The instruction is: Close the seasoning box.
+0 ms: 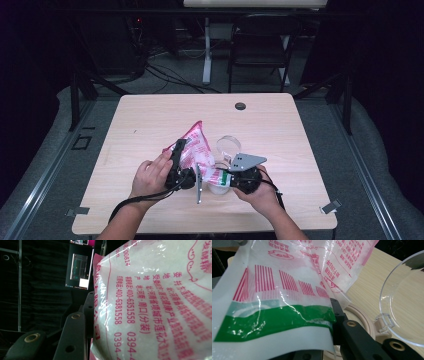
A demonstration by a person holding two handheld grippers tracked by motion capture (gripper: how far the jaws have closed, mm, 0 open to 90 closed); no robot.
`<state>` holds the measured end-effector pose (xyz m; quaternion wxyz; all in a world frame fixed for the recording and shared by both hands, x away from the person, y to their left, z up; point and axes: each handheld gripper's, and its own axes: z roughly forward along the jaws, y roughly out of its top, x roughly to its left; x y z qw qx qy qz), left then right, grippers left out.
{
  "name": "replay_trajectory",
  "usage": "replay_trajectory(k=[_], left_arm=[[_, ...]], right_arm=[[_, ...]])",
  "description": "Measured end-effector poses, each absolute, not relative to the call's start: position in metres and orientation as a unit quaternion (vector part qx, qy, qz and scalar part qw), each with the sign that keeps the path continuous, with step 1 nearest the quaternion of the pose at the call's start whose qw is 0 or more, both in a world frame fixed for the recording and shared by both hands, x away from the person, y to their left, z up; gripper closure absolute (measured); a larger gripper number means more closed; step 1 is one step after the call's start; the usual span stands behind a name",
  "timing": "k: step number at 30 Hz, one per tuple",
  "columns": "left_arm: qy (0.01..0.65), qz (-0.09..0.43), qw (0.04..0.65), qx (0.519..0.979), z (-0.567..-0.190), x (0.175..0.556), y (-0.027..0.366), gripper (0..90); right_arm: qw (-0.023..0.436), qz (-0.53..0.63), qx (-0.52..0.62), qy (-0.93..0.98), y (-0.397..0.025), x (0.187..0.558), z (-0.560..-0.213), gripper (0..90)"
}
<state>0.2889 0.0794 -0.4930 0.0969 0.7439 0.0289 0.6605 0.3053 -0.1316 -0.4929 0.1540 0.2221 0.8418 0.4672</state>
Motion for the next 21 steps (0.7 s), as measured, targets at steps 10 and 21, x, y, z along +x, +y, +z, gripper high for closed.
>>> replay_trajectory(k=[10, 21], left_arm=[[0.031, 0.660, 0.098, 0.745, -0.4904, 0.2901, 0.0778, 63.0], [0.028, 0.662, 0.099, 0.742, -0.4907, 0.2899, 0.0756, 63.0]], right_arm=[[0.153, 0.460, 0.221, 0.846, -0.1318, 0.3053, -0.4933, 90.0], [0.162, 0.458, 0.226, 0.844, -0.1328, 0.3059, -0.4935, 90.0]])
